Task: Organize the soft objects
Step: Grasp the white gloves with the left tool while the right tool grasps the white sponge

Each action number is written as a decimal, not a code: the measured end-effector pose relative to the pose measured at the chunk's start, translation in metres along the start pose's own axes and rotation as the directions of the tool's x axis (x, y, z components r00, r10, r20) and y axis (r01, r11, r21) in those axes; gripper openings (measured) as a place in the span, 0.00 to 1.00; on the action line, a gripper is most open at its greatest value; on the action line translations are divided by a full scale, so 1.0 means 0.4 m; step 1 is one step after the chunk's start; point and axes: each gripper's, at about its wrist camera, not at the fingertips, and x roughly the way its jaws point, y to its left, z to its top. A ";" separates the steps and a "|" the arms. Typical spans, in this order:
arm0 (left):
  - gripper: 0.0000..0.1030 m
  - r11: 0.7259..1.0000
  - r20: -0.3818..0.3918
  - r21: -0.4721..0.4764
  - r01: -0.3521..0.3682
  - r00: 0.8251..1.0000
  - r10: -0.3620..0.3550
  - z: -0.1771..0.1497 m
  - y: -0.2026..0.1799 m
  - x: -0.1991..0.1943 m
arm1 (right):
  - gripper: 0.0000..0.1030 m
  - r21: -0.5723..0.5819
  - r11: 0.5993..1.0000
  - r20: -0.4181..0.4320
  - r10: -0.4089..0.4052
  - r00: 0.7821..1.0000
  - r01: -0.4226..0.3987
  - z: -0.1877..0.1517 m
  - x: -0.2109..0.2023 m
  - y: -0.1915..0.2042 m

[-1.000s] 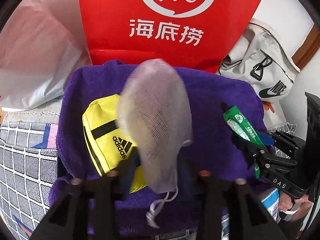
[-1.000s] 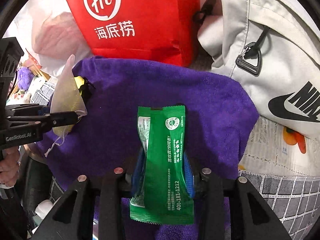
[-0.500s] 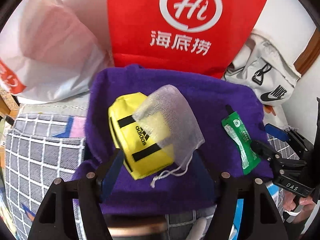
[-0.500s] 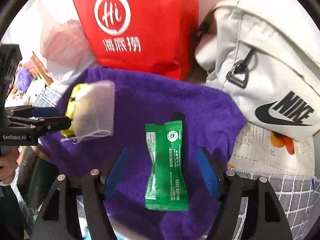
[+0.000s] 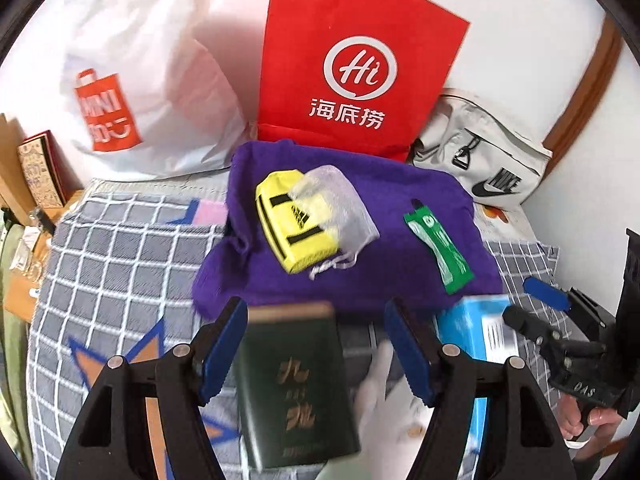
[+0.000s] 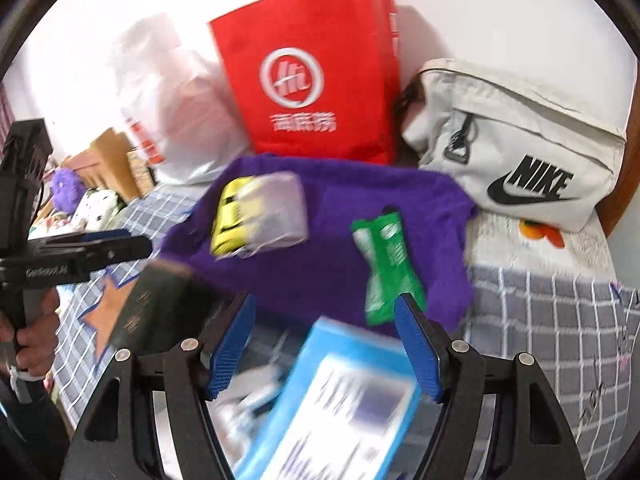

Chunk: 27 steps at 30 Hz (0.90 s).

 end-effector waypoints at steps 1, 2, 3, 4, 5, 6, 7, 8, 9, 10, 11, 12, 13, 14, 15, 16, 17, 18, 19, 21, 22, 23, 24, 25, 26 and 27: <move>0.67 1.000 0.001 0.007 -0.004 1.000 0.004 -0.013 -0.003 -0.007 | 0.69 -0.008 1.000 -0.005 0.009 1.000 -0.009 -0.020 -0.010 0.019; 0.67 1.000 0.004 0.013 -0.007 1.000 0.007 -0.028 -0.005 -0.016 | 0.69 -0.016 1.000 -0.010 0.023 1.000 -0.023 -0.040 -0.017 0.037; 0.67 1.000 0.011 0.016 -0.008 1.000 0.008 -0.047 -0.001 -0.030 | 0.69 -0.025 0.999 -0.018 0.037 0.999 -0.038 -0.056 -0.020 0.051; 0.67 1.000 0.015 0.014 -0.007 1.000 0.007 -0.060 0.001 -0.038 | 0.69 -0.035 0.998 -0.027 0.052 0.998 -0.053 -0.072 -0.024 0.066; 0.67 1.000 0.018 0.008 -0.003 1.000 0.002 -0.075 0.006 -0.047 | 0.69 -0.048 0.996 -0.038 0.073 0.997 -0.075 -0.091 -0.025 0.089; 0.67 1.000 0.020 -0.003 0.004 1.000 -0.004 -0.092 0.015 -0.054 | 0.69 -0.060 0.994 -0.049 0.089 0.995 -0.092 -0.104 -0.023 0.107; 0.67 1.000 0.017 -0.027 0.016 1.000 -0.015 -0.113 0.031 -0.057 | 0.70 -0.079 0.990 -0.063 0.110 0.992 -0.115 -0.118 -0.018 0.129; 0.67 0.999 0.014 -0.044 0.022 1.000 -0.022 -0.125 0.040 -0.056 | 0.72 -0.096 0.986 -0.075 0.126 0.989 -0.133 -0.131 -0.011 0.148; 0.67 0.997 0.004 -0.073 0.032 0.999 -0.032 -0.144 0.056 -0.051 | 0.72 -0.107 0.984 -0.085 0.132 0.988 -0.141 -0.142 -0.006 0.163; 0.67 0.995 -0.003 -0.088 0.037 0.999 -0.037 -0.157 0.066 -0.048 | 0.72 -0.119 0.982 -0.098 0.134 0.986 -0.146 -0.153 -0.001 0.179; 0.67 0.994 -0.009 -0.099 0.041 0.999 -0.042 -0.173 0.075 -0.045 | 0.72 -0.134 0.979 -0.112 0.137 0.984 -0.151 -0.164 0.004 0.194; 0.67 0.993 -0.012 -0.108 0.044 0.999 -0.046 -0.188 0.083 -0.044 | 0.72 -0.148 0.976 -0.122 0.143 0.982 -0.160 -0.176 0.009 0.210; 0.67 0.992 -0.013 -0.115 0.048 0.999 -0.050 -0.204 0.091 -0.044 | 0.72 -0.162 0.973 -0.131 0.145 0.981 -0.165 -0.184 0.014 0.221; 0.67 0.991 -0.014 -0.125 0.052 0.998 -0.055 -0.219 0.100 -0.043 | 0.73 -0.179 0.969 -0.142 0.143 0.979 -0.168 -0.193 0.021 0.234; 0.67 0.990 -0.017 -0.132 0.055 0.998 -0.058 -0.228 0.106 -0.041 | 0.73 -0.199 0.966 -0.153 0.136 0.979 -0.166 -0.202 0.029 0.247; 0.67 0.988 -0.022 -0.142 0.058 0.998 -0.061 -0.240 0.114 -0.038 | 0.73 -0.216 0.963 -0.162 0.126 0.979 -0.160 -0.209 0.037 0.256; 0.67 0.987 -0.026 -0.149 0.060 0.998 -0.065 -0.250 0.121 -0.035 | 0.73 -0.242 0.959 -0.172 0.108 0.979 -0.148 -0.219 0.045 0.272; 0.67 0.986 -0.030 -0.154 0.062 0.997 -0.068 -0.258 0.126 -0.032 | 0.73 -0.260 0.955 -0.179 0.095 0.979 -0.140 -0.228 0.052 0.281; 0.67 0.986 -0.035 -0.157 0.064 0.997 -0.070 -0.267 0.131 -0.028 | 0.73 -0.279 0.952 -0.188 0.078 0.979 -0.130 -0.237 0.060 0.290; 0.67 0.986 -0.042 -0.156 0.067 0.996 -0.074 -0.278 0.137 -0.023 | 0.73 -0.325 0.941 -0.210 0.023 0.978 -0.092 -0.253 0.081 0.308; 0.67 0.985 -0.045 -0.156 0.068 0.996 -0.076 -0.285 0.140 -0.021 | 0.73 -0.352 0.934 -0.213 -0.011 0.977 -0.066 -0.261 0.090 0.317; 0.67 0.985 -0.046 -0.156 0.071 0.996 -0.079 -0.288 0.142 -0.021 | 0.73 -0.371 0.927 -0.211 -0.033 0.977 -0.049 -0.267 0.094 0.324; 0.67 0.985 -0.046 -0.155 0.075 0.995 -0.083 -0.291 0.143 -0.021 | 0.73 -0.385 0.922 -0.211 -0.053 0.976 -0.033 -0.272 0.099 0.329; 0.67 0.985 -0.047 -0.153 0.078 0.995 -0.086 -0.294 0.144 -0.021 | 0.73 -0.391 0.920 -0.211 -0.062 0.975 -0.026 -0.275 0.101 0.329; 0.67 0.985 -0.048 -0.152 0.078 0.995 -0.086 -0.296 0.146 -0.021 | 0.70 -0.395 0.918 -0.210 -0.067 0.975 -0.022 -0.276 0.101 0.329; 0.67 0.985 -0.048 -0.152 0.077 0.995 -0.086 -0.297 0.147 -0.021 | 0.65 -0.396 0.918 -0.198 -0.074 0.977 -0.010 -0.274 0.097 0.326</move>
